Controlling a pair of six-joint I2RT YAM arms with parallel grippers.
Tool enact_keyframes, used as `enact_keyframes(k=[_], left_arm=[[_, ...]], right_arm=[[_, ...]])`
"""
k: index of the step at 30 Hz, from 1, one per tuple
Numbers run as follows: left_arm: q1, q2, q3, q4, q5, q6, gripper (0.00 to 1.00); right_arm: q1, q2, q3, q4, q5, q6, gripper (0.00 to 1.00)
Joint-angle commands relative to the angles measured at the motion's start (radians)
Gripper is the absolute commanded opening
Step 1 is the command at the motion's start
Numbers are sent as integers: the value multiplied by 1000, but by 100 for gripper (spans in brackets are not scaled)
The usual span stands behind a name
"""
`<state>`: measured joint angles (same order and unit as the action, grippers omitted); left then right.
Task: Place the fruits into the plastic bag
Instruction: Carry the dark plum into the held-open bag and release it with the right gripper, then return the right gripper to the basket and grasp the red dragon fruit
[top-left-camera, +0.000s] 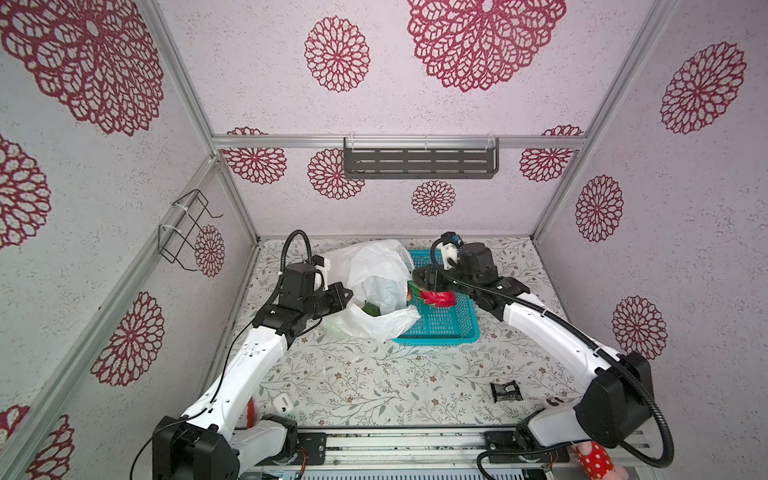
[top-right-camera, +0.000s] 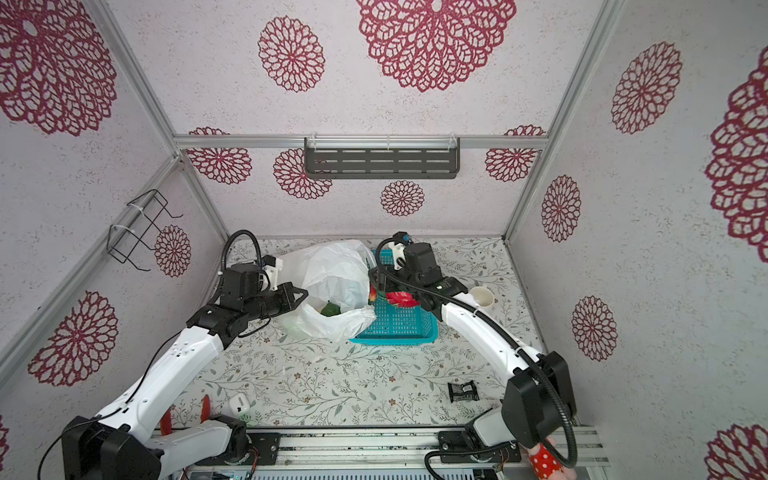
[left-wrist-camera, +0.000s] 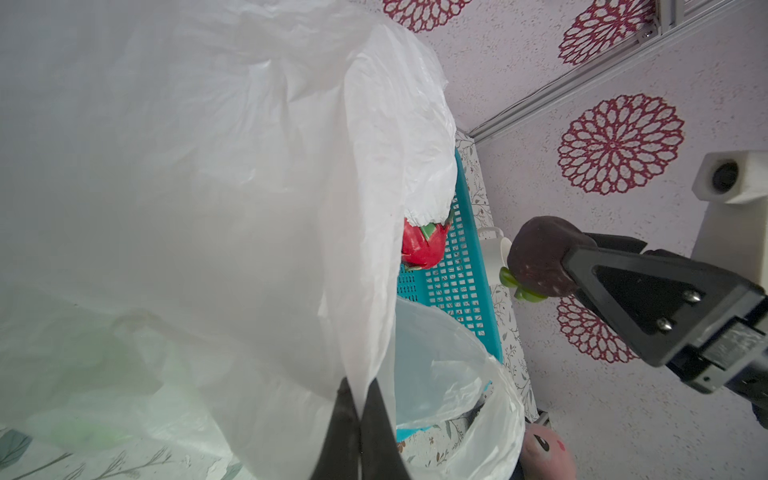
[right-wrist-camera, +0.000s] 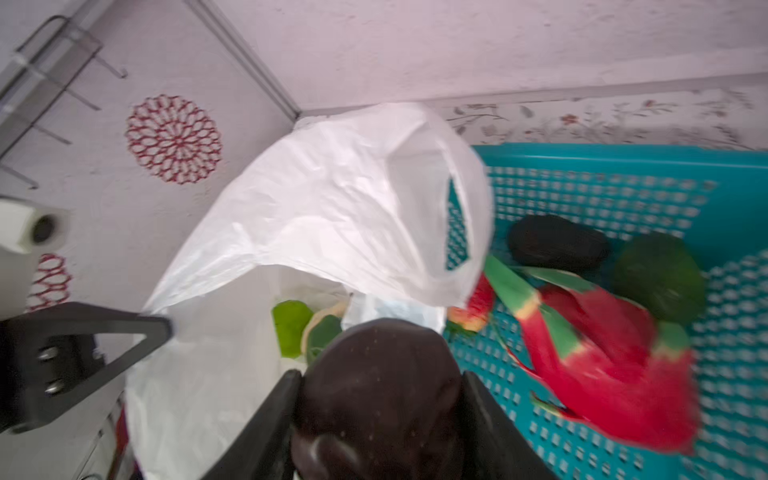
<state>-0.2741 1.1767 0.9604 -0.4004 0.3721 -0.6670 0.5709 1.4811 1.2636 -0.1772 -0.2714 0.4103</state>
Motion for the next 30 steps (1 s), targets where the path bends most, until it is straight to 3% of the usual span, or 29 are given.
enact_keyframes(k=[1,4,10,11,13,18,25,30], left_arm=[[1,-9,21,32,-3,-12,0],[-2,-18,19,29,-26,-31,0],[-8,-47,11,-10,-79,-76,0],[-8,-54,9,-23,-100,-82,0],[-8,-70,2,-49,-147,-97,0],[-8,-99,-34,-51,-205,-132,0],[-10,-121,-61,-60,-292,-165,0],[-9,-166,-77,-87,-339,-179,0]], right_arm=[[67,115,110,11,-174,-88,33],[125,263,246,-135,-242,-166,33],[177,482,469,-333,-255,-240,37],[180,500,495,-349,-249,-243,41],[182,518,522,-360,-229,-236,63],[176,453,488,-314,-140,-224,75],[112,258,340,-92,-107,-116,77],[-10,139,242,-7,34,-9,81]])
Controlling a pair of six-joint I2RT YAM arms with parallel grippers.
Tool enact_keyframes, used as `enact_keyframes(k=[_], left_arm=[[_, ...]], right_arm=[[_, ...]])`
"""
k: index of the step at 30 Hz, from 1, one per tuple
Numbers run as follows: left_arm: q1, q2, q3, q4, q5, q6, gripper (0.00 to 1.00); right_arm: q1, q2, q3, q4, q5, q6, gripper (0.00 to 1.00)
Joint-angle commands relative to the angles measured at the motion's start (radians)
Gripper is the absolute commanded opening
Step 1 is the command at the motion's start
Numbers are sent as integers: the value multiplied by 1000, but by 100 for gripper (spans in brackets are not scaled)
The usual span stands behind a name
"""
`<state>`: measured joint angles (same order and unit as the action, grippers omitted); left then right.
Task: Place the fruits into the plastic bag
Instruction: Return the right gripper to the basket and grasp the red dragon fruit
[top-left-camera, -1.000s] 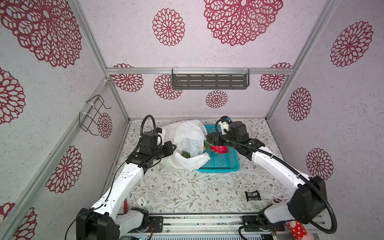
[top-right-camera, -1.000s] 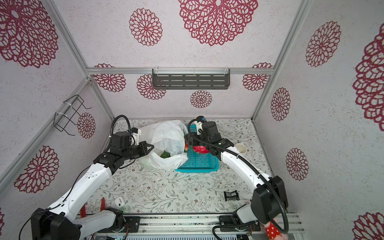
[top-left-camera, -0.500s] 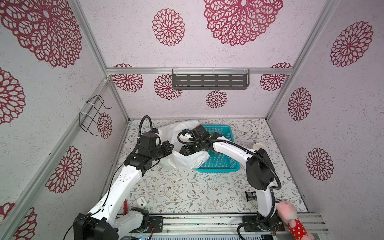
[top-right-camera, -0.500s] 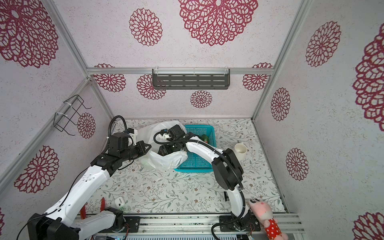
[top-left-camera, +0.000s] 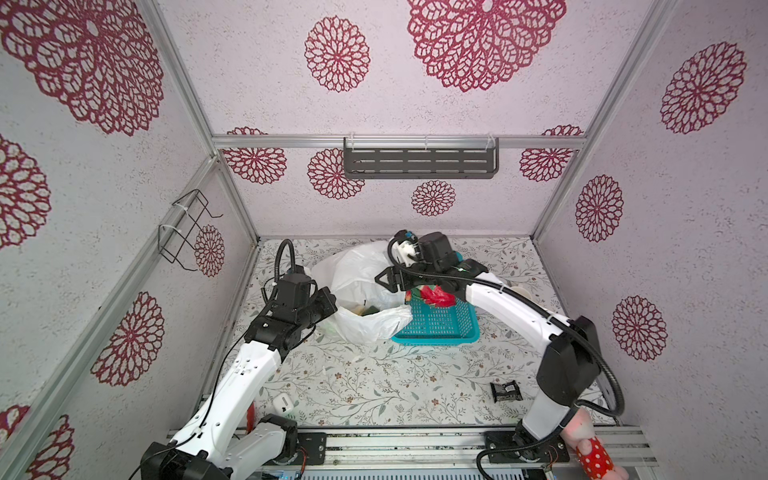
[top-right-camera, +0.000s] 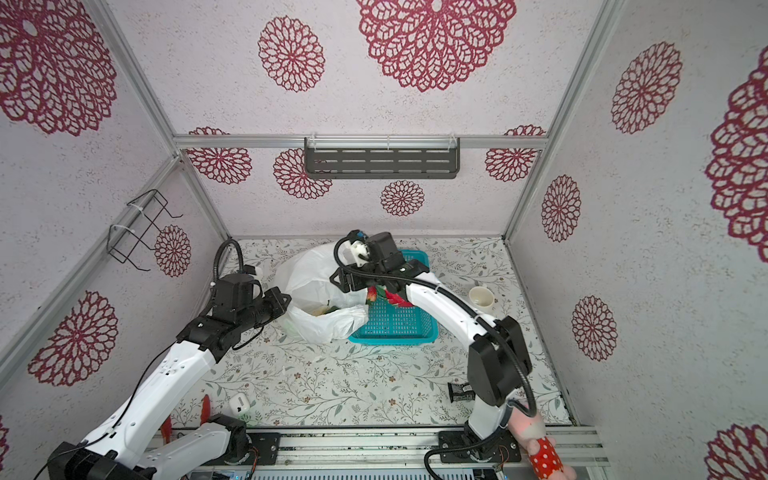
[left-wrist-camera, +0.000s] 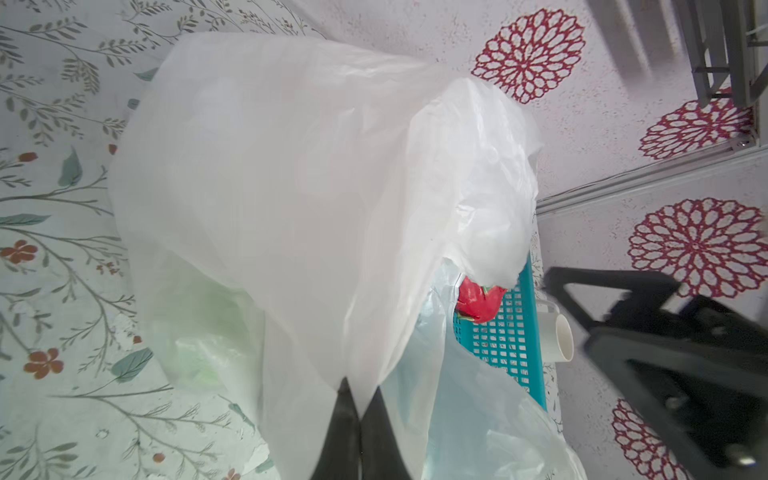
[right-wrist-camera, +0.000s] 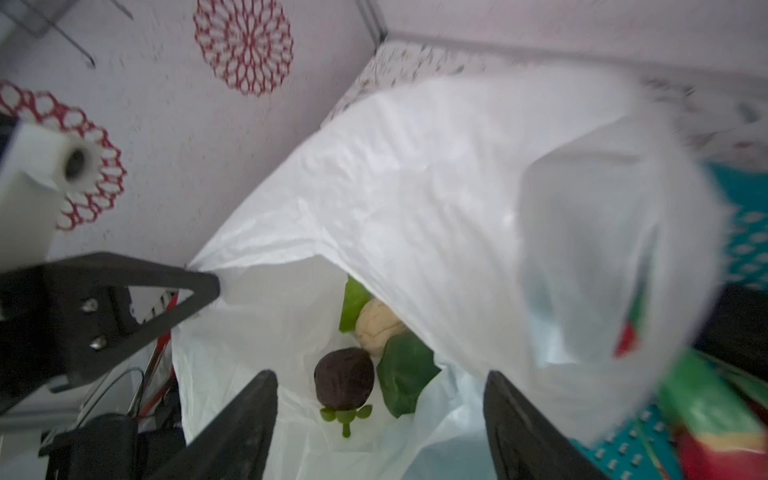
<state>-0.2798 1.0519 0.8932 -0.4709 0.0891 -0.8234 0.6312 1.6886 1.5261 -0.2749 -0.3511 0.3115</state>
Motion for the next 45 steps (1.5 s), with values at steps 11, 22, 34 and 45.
enact_keyframes(k=[11,22,34,45], left_arm=[[-3,-81,-35,-28,-65,-23,0],[-29,-12,-3,7,-64,-25,0],[-101,16,-14,28,-102,-37,0],[-101,73,39,22,-94,20,0]], right_arm=[[-253,188,129,-297,270,37,82],[-236,190,-111,-209,44,140,79],[-169,82,-171,-271,48,104,99],[-72,133,-122,-470,313,69,99]])
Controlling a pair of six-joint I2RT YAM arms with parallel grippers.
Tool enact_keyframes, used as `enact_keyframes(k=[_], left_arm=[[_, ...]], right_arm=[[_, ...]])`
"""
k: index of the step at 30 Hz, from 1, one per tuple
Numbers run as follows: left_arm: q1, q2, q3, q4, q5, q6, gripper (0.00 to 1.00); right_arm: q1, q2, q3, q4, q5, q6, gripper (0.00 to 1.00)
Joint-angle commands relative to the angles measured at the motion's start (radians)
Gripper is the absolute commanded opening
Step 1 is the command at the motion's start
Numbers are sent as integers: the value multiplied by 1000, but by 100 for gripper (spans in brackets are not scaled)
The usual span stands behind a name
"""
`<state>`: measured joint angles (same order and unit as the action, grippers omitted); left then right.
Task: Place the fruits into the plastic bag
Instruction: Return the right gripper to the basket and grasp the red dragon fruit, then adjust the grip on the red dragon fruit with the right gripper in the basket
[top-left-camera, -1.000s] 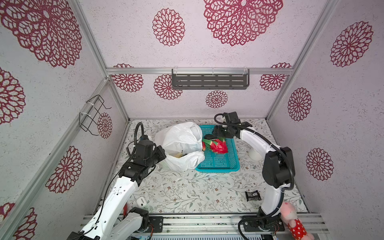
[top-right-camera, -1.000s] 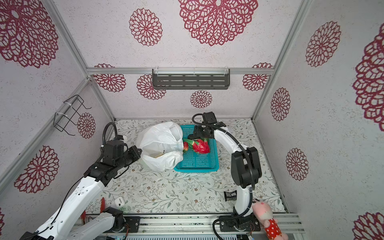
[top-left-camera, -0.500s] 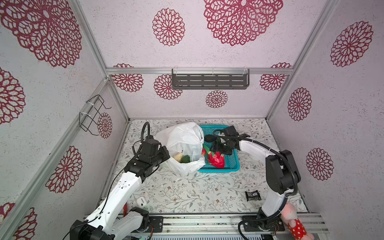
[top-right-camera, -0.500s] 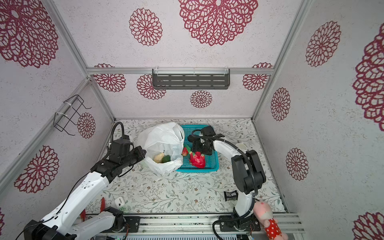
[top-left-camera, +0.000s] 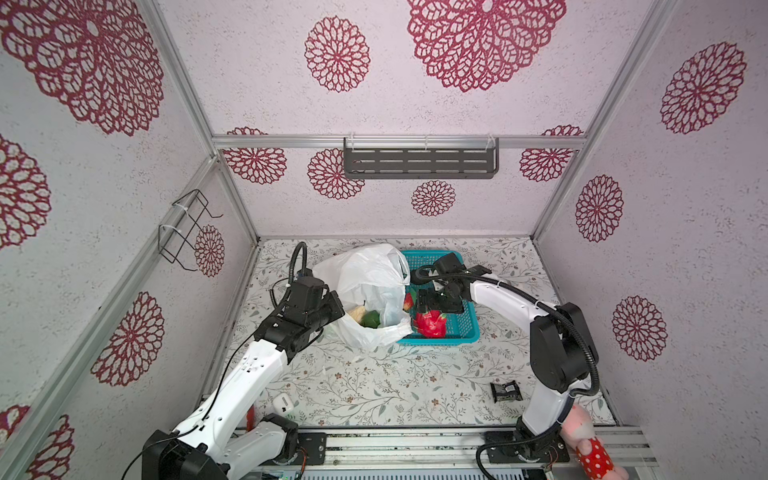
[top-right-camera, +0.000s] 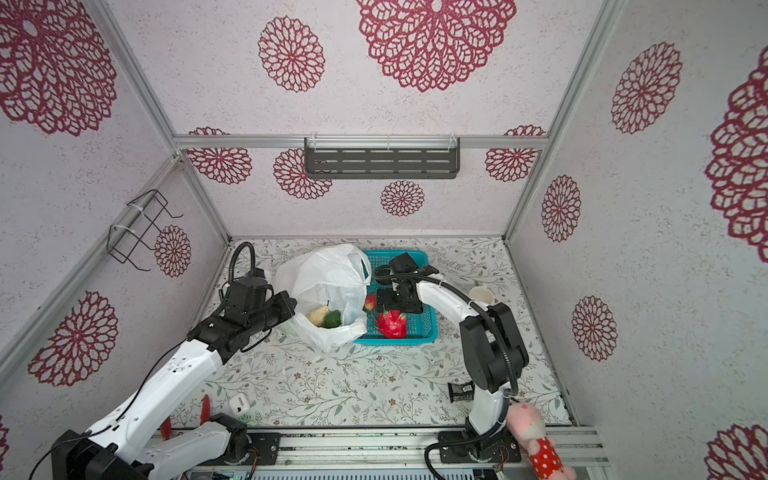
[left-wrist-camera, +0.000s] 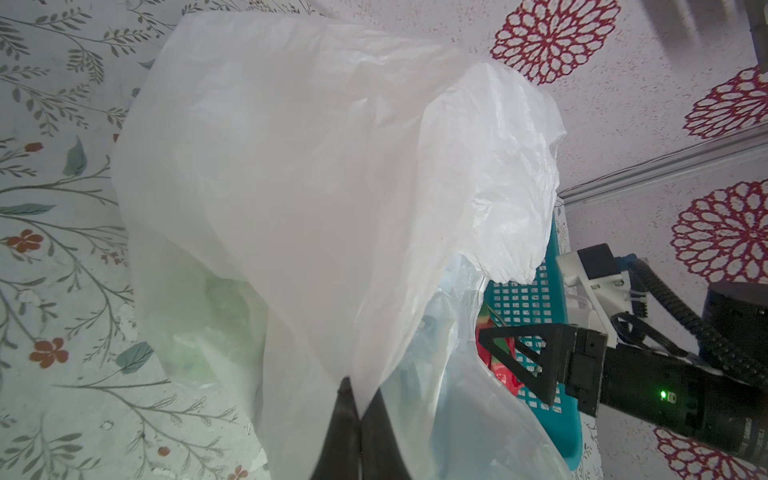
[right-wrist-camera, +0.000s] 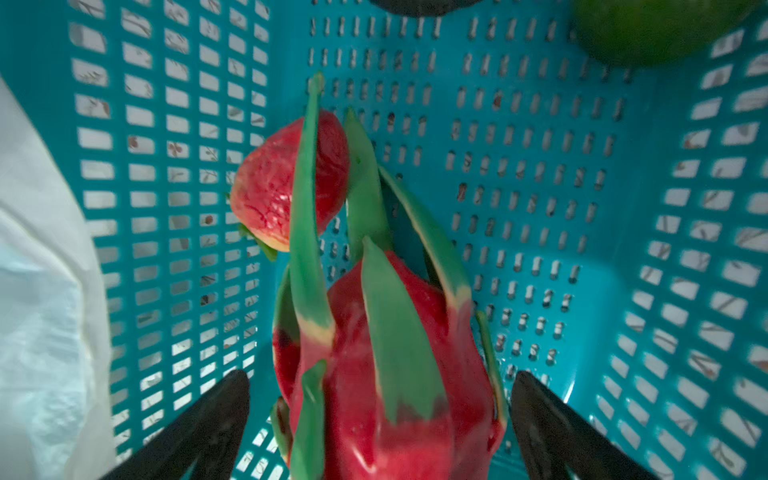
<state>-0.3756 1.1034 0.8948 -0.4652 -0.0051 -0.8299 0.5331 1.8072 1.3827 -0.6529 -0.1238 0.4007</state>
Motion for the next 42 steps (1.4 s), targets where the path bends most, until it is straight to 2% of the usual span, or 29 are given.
enact_keyframes(k=[1,7,14,16,17,19,21,23,28,32,39,42], left_arm=[[-6,30,46,14,7,33,0],[-7,43,76,-7,20,52,0],[-7,20,75,-24,8,48,0],[-8,15,73,-26,4,43,0],[-9,13,71,-26,4,40,0],[-9,11,66,-22,1,32,0],[-11,10,62,-12,7,31,0],[-13,9,61,-6,13,33,0],[-17,16,69,-12,22,33,0],[-19,20,71,-12,18,22,0],[-26,33,92,-18,17,14,0],[-28,39,102,-28,10,14,0]], right_arm=[[28,27,16,-96,78,-19,99],[27,102,-20,-64,58,-17,99],[21,191,28,-89,19,-41,94],[19,196,26,-88,19,-50,85],[19,190,22,-83,18,-51,77],[19,168,14,-67,26,-53,51],[7,119,-9,-22,15,-43,31],[-17,60,-29,27,-17,-22,24],[-63,-145,-67,183,-48,16,24],[-62,-254,-43,257,-94,-17,31],[30,-325,-60,426,-285,-94,30],[54,-293,-26,367,-246,-114,33]])
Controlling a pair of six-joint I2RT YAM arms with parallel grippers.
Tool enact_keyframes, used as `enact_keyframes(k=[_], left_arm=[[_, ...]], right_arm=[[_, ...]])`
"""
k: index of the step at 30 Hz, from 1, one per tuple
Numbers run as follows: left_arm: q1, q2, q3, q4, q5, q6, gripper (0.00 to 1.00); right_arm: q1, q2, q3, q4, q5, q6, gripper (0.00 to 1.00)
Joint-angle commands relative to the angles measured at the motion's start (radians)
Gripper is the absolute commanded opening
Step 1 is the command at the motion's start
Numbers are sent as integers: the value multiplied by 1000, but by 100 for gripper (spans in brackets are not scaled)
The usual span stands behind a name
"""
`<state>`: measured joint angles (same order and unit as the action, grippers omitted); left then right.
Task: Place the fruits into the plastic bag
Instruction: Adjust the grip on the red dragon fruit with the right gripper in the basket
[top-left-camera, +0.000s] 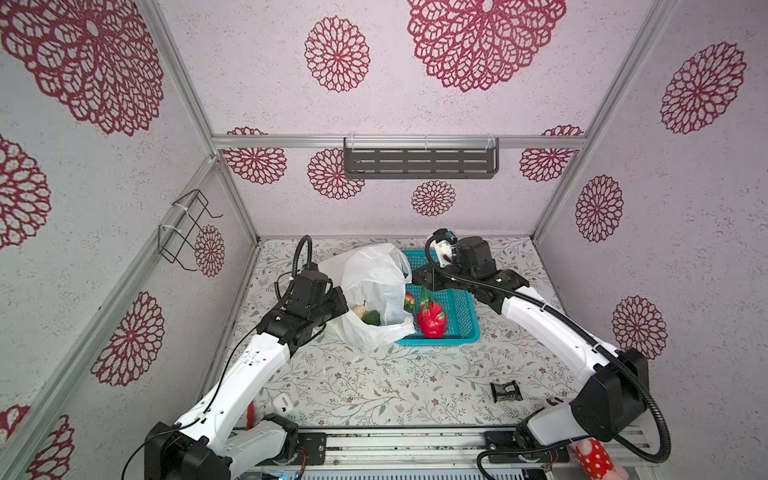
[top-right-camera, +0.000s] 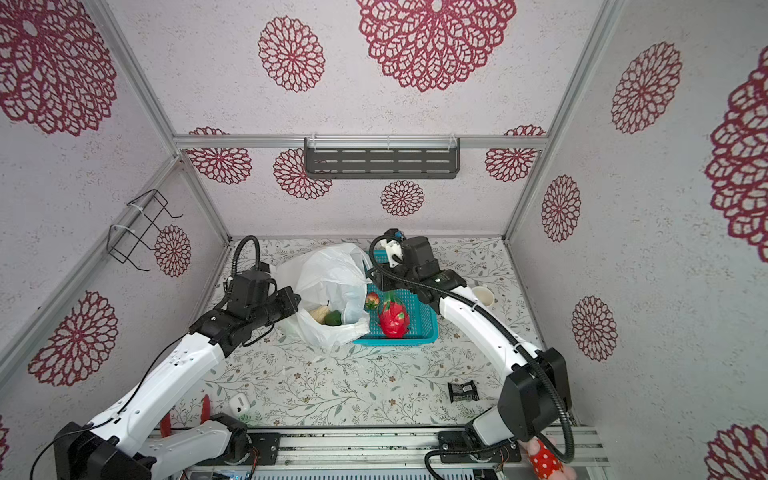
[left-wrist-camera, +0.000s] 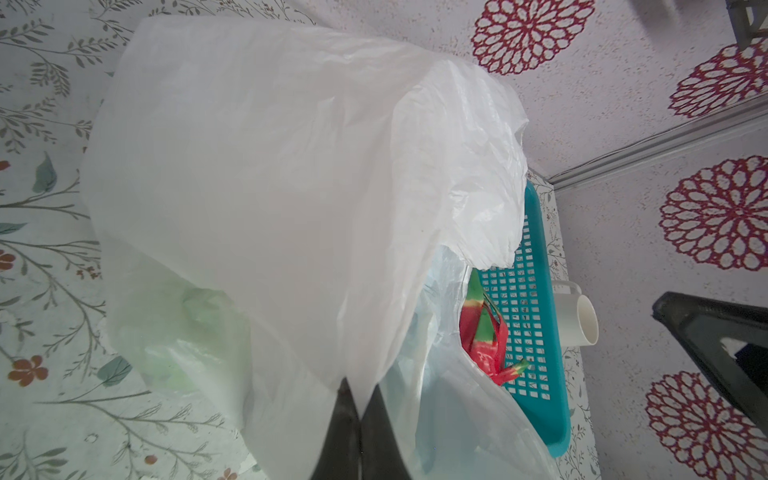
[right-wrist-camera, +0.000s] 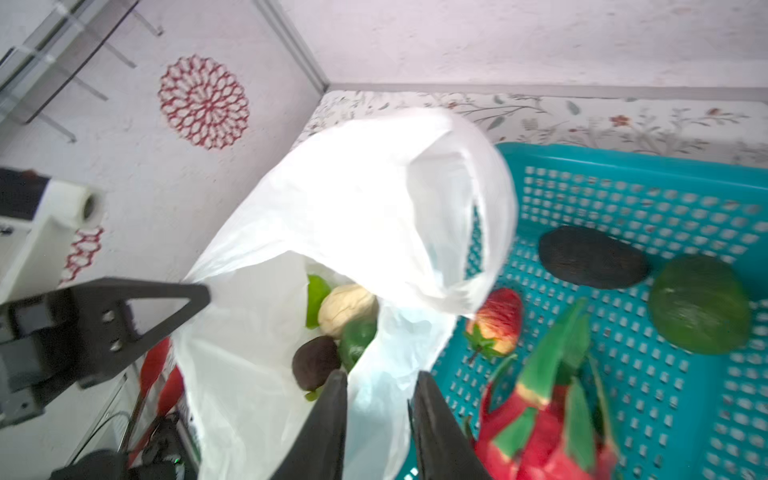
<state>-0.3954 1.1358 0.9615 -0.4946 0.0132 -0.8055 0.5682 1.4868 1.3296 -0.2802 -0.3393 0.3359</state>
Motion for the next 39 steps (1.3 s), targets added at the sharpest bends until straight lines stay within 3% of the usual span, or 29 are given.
enact_keyframes(k=[1,3,7,12,20,25,30,32,33,37,39], left_arm=[[-10,8,37,0,-9,-11,0],[-11,7,37,1,-13,-13,0],[-13,11,34,2,-10,-14,0],[-14,21,33,8,-9,-4,0],[-15,49,51,15,11,14,0],[-16,51,51,16,12,19,0],[-16,51,59,10,15,23,0],[-15,53,61,10,16,23,0],[-15,54,62,10,16,23,0],[-15,57,71,10,19,29,0],[-15,59,75,9,18,31,0]], right_arm=[[19,44,43,-45,2,-48,35],[19,65,60,-120,77,-58,39],[18,69,22,-223,198,-51,73],[-14,63,-71,-289,312,18,98],[-38,217,-84,-387,279,27,99],[-40,313,-86,-334,253,43,99],[-45,403,-38,-363,304,8,99],[-50,425,-32,-356,295,-2,92],[-54,430,-31,-347,289,-5,84],[-63,372,-62,-264,266,2,33],[-71,314,-81,-216,237,8,22]])
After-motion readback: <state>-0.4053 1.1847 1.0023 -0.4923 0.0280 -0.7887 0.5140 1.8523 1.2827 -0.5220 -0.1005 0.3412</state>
